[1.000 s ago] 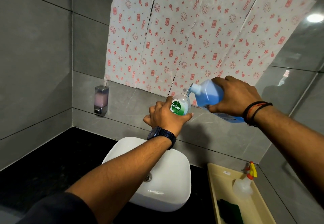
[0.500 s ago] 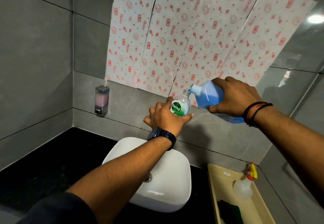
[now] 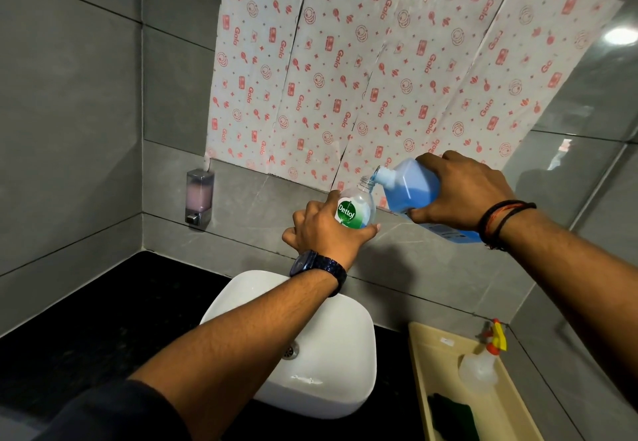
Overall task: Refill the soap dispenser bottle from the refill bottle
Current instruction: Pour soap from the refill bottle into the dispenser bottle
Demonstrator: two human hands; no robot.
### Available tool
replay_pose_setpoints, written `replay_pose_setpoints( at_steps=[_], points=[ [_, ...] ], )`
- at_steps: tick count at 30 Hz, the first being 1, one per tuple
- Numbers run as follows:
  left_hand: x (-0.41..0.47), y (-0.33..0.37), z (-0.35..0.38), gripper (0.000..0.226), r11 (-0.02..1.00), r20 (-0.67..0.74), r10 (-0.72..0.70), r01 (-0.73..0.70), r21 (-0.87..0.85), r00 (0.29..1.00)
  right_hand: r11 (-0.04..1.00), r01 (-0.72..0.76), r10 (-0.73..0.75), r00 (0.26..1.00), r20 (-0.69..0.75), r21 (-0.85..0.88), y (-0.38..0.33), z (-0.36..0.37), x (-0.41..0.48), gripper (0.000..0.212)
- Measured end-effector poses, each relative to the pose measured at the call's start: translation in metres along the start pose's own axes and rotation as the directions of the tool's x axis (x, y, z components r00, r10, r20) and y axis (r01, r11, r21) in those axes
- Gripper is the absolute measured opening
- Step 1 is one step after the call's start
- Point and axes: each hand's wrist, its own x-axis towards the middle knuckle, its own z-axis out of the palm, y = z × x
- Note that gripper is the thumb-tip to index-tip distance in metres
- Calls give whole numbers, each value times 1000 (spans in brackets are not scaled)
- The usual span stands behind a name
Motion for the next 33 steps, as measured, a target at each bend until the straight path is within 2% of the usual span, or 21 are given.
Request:
replay_pose_setpoints(
  at_steps=[21, 29, 33],
  points=[
    [-1, -2, -3, 83, 1000, -12, -2, 2, -13, 1000, 1000, 8, -7, 1000, -9, 15, -4, -1, -1, 75],
    [1, -10, -9, 72, 999, -16, -18, 18, -36, 1000, 977, -58, 56, 998, 17, 204, -11, 18, -4, 71],
    [2, -22, -16, 69, 998, -32, -44, 43, -37, 998, 930, -134, 110, 990, 88, 343, -21, 40, -7, 71]
  ],
)
